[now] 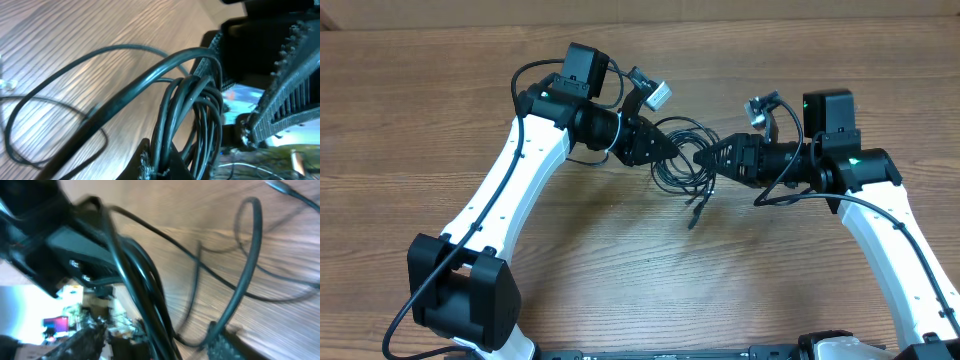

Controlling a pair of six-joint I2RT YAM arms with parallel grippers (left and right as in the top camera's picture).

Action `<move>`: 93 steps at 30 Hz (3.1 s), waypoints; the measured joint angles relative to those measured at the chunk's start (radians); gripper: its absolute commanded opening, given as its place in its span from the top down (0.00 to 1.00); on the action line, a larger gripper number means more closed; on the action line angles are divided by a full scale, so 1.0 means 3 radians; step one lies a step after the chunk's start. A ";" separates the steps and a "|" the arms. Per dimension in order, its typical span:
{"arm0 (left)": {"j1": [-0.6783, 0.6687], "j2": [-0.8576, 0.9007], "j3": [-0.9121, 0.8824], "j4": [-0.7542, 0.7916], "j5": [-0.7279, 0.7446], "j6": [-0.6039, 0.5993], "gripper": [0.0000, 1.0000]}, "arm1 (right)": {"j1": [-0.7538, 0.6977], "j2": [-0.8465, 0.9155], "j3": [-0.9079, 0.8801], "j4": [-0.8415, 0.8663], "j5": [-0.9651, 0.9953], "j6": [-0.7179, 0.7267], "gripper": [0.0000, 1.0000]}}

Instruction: Untangle cables

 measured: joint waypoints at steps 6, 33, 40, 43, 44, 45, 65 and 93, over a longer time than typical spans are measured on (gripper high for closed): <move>0.0104 0.0000 0.0000 -0.0136 -0.0282 0.0001 0.96 | -0.0001 0.0000 0.0000 -0.0404 0.0682 0.0013 0.34; 0.0043 0.0000 0.0000 -0.0819 -0.0781 0.0112 0.96 | 0.0020 0.0000 0.0000 -0.0151 0.0289 -0.0057 0.53; 0.0043 0.0000 0.0000 -0.0818 -0.0693 0.0159 0.96 | 0.0186 0.0000 0.0000 -0.0150 0.0337 -0.0118 0.60; 0.0043 0.0000 0.0000 -0.0818 -0.0600 0.0189 0.96 | 0.0237 0.0000 0.0000 -0.0150 0.0397 -0.0135 0.66; 0.0043 0.0000 0.0000 -0.0818 -0.0563 0.0198 0.96 | 0.0249 0.0000 0.0000 -0.0153 0.0418 -0.0144 0.69; 0.0043 0.0000 0.0000 -0.0818 -0.0532 0.0206 0.96 | 0.0259 0.0000 0.0000 -0.0153 0.0429 -0.0151 0.73; 0.0045 0.0000 0.0000 -0.0855 -0.0261 0.0340 0.96 | 0.0296 0.0075 0.0000 -0.0730 0.2116 0.0292 0.96; 0.1016 -0.0514 0.1658 -0.0591 -0.0833 -0.0270 0.96 | 0.0103 0.0393 0.0000 -0.0596 0.1966 0.0356 0.19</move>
